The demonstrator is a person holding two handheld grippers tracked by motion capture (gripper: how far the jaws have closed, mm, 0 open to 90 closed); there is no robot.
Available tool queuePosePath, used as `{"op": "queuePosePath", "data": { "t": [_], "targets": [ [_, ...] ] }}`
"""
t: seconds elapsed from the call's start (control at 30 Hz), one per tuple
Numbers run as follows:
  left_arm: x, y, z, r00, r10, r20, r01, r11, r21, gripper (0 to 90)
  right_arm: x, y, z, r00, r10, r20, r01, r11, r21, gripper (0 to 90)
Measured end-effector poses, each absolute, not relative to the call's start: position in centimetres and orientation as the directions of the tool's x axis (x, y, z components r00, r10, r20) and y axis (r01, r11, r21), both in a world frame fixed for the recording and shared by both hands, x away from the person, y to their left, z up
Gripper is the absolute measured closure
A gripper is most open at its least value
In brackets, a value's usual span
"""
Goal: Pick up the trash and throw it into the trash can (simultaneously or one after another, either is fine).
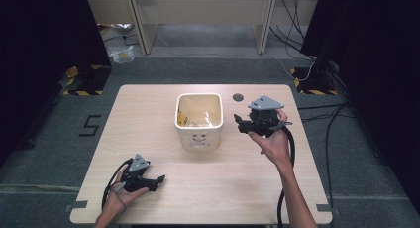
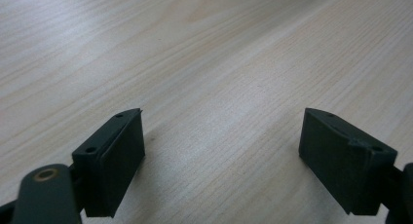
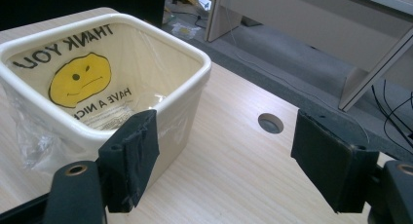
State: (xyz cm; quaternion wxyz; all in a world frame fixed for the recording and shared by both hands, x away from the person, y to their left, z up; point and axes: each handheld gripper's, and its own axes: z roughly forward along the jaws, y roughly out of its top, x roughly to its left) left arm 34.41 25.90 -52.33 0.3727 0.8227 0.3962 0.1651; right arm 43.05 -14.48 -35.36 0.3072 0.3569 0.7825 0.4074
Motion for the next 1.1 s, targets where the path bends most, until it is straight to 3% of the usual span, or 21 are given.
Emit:
{"op": "queuePosePath", "data": {
  "t": [0.27,1.1],
  "targets": [
    [34.4,25.9,-52.3,0.631,0.775,-0.023,0.529,-0.408,0.744,15.8,42.5,-15.1,-36.1,-0.558,0.812,-0.173,0.318,0.402,0.859,16.7],
    [34.4,25.9,-52.3,0.632,0.775,-0.024,0.529,-0.408,0.744,15.7,39.5,-16.7,-38.0,-0.557,0.816,-0.156,0.303,0.375,0.876,16.1]
  ]
}}
